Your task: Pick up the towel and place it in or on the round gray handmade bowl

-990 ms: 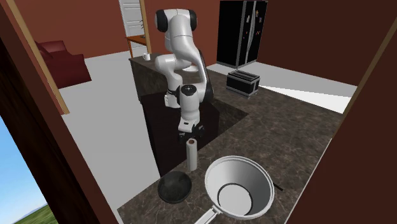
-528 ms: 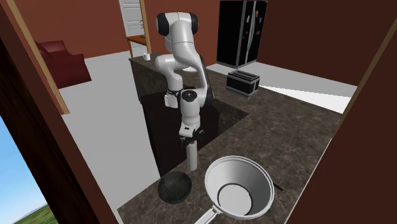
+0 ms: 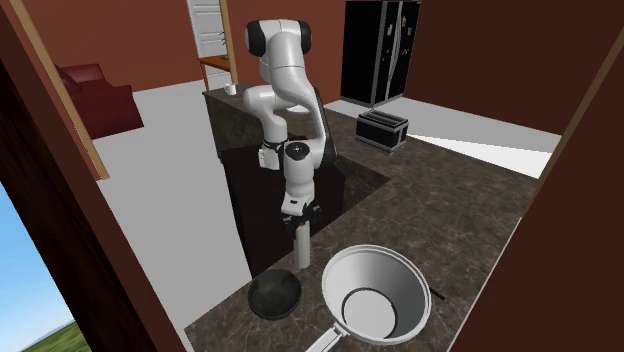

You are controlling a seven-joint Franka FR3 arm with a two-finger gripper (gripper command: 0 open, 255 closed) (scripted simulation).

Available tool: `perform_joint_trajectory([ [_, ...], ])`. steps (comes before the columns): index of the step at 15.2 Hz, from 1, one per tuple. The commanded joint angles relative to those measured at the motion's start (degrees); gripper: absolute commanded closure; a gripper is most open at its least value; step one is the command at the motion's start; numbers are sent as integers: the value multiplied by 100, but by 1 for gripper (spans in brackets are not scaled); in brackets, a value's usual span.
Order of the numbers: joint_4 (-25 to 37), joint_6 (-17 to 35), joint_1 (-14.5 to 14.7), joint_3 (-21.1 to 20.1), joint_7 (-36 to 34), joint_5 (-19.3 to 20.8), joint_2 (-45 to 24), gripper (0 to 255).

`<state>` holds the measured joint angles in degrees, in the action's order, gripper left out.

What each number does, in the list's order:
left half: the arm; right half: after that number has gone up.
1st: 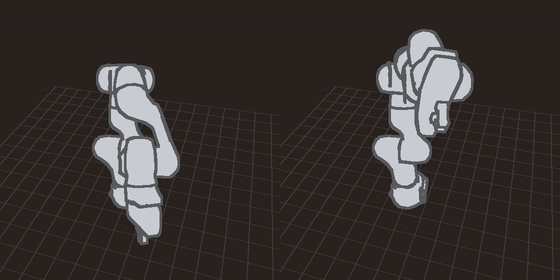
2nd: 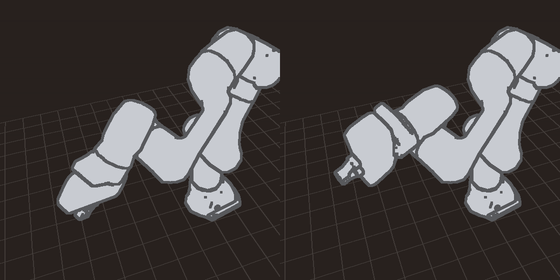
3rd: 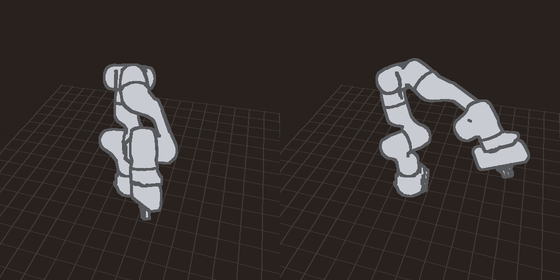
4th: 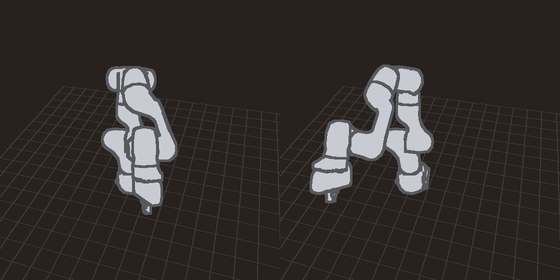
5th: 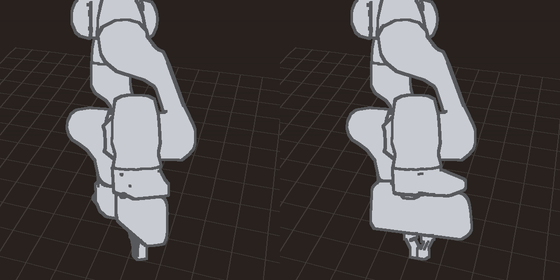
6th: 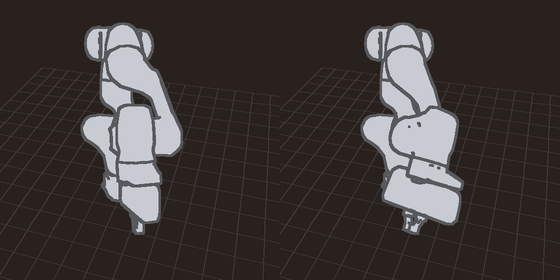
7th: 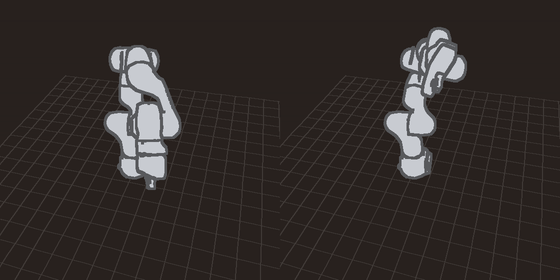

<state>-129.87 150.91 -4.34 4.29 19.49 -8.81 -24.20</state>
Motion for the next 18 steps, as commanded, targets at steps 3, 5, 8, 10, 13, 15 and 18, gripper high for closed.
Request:
perform_joint_trajectory([
  [3,-1,-1,1,-2,0,-1,-3,255],
  [5,1,-3,0,-1,2,-1,-2,255],
  [8,-13,-61,10,11,-14,16,70,255],
  [10,-35,-186,27,36,-44,51,217,255],
  [13,-59,-376,50,70,-89,105,434,255],
  [15,-69,-506,64,90,-119,141,575,255],
  [18,-74,-705,81,118,-163,195,780,255],
])
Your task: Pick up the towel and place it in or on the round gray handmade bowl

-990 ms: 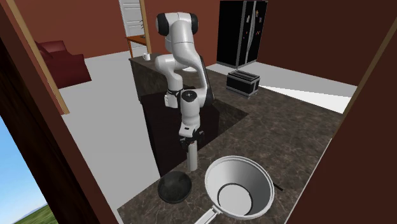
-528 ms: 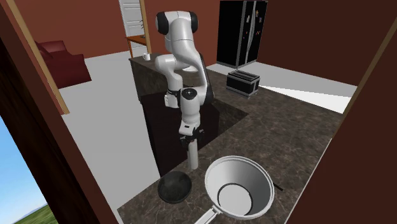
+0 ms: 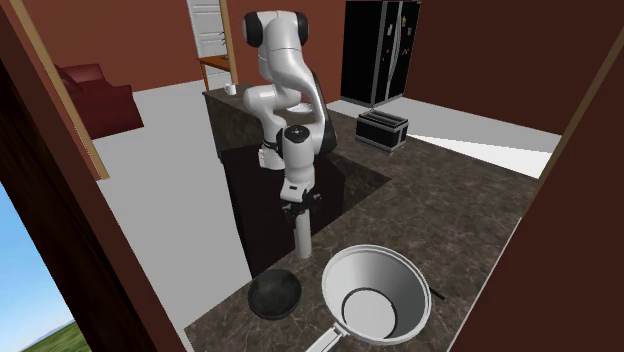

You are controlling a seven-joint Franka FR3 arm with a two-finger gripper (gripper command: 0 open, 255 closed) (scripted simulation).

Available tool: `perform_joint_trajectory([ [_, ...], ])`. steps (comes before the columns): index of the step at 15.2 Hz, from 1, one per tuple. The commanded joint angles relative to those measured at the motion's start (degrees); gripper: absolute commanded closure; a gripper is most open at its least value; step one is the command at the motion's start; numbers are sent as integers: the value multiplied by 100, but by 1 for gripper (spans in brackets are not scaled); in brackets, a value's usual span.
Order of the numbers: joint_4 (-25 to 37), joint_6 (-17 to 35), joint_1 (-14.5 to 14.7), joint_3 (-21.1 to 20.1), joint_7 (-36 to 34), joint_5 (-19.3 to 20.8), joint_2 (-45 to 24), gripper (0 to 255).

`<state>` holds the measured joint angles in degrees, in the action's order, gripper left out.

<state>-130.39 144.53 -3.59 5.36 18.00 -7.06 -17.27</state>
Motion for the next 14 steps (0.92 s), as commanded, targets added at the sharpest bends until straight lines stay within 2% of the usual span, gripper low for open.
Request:
perform_joint_trajectory([
  [1,-21,-135,11,19,-30,38,155,255],
  [14,110,-1047,50,88,-201,244,946,255],
])
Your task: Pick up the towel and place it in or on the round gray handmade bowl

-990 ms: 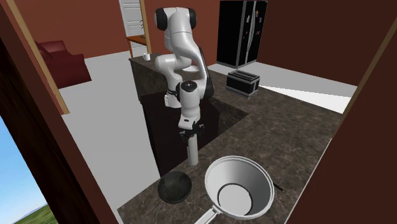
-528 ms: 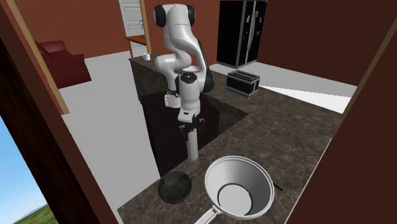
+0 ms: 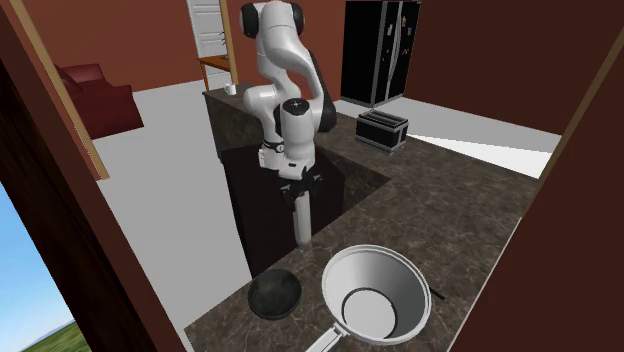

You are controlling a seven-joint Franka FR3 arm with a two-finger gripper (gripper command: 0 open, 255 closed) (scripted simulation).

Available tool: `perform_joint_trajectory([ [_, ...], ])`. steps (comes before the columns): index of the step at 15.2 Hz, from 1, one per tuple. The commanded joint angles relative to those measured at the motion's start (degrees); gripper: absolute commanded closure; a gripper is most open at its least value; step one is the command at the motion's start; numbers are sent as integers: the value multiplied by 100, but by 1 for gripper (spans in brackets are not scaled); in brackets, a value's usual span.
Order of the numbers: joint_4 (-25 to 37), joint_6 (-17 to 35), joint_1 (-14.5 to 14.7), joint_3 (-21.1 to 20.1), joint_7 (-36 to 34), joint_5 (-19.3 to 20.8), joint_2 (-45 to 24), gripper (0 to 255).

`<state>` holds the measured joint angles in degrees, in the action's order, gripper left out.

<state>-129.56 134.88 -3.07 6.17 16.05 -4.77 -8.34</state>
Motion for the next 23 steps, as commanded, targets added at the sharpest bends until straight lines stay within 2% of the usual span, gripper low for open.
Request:
perform_joint_trajectory([
  [1,45,-154,-1,9,-17,28,108,255],
  [4,102,-349,2,15,-47,61,248,255],
  [9,1228,-974,-259,190,375,12,-279,255],
  [16,3136,-1965,-657,351,884,-117,-1236,255],
  [20,4591,-2686,-942,401,1131,-217,-1990,255],
  [23,4449,-2486,-943,389,1145,-230,-2049,255],
])
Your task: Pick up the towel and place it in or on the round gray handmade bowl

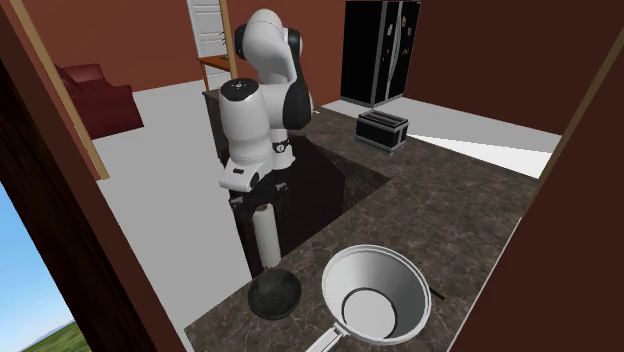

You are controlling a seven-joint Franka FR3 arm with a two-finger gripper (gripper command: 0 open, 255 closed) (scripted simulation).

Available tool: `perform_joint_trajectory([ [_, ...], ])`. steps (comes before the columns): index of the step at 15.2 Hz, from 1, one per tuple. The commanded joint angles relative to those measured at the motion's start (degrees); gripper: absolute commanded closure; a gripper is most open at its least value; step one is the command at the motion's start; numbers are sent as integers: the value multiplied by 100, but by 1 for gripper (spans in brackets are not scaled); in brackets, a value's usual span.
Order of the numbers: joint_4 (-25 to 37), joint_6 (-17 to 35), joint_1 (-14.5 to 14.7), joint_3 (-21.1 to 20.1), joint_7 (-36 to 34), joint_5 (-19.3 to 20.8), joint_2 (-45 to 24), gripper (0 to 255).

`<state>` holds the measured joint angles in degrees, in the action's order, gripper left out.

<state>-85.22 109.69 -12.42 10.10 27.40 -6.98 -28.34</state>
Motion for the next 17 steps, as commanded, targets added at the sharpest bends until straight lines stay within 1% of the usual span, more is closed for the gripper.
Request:
perform_joint_trajectory([
  [1,-28,98,-8,-6,16,-14,-71,255],
  [17,-508,1070,-28,-67,109,-127,-570,255],
])
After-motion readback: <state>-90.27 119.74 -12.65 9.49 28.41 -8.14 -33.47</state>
